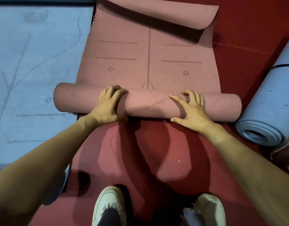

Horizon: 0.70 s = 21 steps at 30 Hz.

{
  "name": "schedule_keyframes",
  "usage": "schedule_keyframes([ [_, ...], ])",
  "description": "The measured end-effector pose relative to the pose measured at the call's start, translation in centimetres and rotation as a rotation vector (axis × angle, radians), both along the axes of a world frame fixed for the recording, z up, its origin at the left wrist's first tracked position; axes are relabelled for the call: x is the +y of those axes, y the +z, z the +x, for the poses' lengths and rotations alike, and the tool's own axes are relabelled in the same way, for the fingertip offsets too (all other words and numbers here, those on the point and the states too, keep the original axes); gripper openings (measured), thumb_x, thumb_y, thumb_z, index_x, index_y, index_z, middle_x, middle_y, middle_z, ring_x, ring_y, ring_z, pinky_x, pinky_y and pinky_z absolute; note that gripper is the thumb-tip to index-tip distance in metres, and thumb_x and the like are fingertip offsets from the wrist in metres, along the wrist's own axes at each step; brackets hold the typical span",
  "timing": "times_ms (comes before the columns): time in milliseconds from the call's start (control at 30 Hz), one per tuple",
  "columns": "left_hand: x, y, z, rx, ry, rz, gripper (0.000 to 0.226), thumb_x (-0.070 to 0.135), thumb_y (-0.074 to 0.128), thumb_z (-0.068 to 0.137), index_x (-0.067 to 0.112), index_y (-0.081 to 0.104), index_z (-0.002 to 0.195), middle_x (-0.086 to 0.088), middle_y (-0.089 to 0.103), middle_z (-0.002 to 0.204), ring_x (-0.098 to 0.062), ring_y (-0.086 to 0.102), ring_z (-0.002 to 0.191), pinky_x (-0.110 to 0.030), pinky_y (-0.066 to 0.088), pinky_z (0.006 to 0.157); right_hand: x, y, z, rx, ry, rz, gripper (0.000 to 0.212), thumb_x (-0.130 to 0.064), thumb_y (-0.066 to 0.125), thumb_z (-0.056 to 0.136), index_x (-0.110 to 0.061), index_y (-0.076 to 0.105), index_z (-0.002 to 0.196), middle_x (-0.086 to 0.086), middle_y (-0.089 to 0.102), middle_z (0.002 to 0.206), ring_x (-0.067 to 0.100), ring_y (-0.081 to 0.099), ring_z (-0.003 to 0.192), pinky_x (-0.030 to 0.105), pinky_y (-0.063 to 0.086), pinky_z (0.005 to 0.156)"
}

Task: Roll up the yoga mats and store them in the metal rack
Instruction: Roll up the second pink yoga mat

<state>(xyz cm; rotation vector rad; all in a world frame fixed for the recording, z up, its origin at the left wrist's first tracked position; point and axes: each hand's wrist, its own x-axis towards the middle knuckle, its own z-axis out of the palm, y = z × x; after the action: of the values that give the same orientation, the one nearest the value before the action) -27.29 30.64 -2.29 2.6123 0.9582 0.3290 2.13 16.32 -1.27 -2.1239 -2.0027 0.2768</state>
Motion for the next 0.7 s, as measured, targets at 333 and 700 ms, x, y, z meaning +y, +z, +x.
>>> schedule_keyframes([
  [333,1.3,0.4,0.9,0.186,-0.052,0.112,0.100,0.069,0.058,0.053,0.008,0.043,0.130,-0.016,0.049,0.124,-0.035,0.049,0.108,-0.043,0.030,0.092,1.9,0.8,0.2,-0.085,-0.020,-0.156,0.099,-0.054,0.078,0.060,-0.036,0.028,0.144,0.009,0.029,0.143,0.027,0.020,0.135,0.042,0.010,0.110],
  [700,-0.1,1.3,1.2,0.104,0.058,0.110,0.091,0.065,0.053,0.045,0.017,0.058,0.122,-0.008,0.058,0.114,-0.029,0.054,0.103,-0.036,0.026,0.086,1.9,1.8,-0.2,-0.069,-0.053,-0.128,0.094,-0.051,0.083,0.051,-0.040,0.039,0.133,0.001,0.040,0.122,0.020,0.035,0.120,0.041,0.021,0.101],
])
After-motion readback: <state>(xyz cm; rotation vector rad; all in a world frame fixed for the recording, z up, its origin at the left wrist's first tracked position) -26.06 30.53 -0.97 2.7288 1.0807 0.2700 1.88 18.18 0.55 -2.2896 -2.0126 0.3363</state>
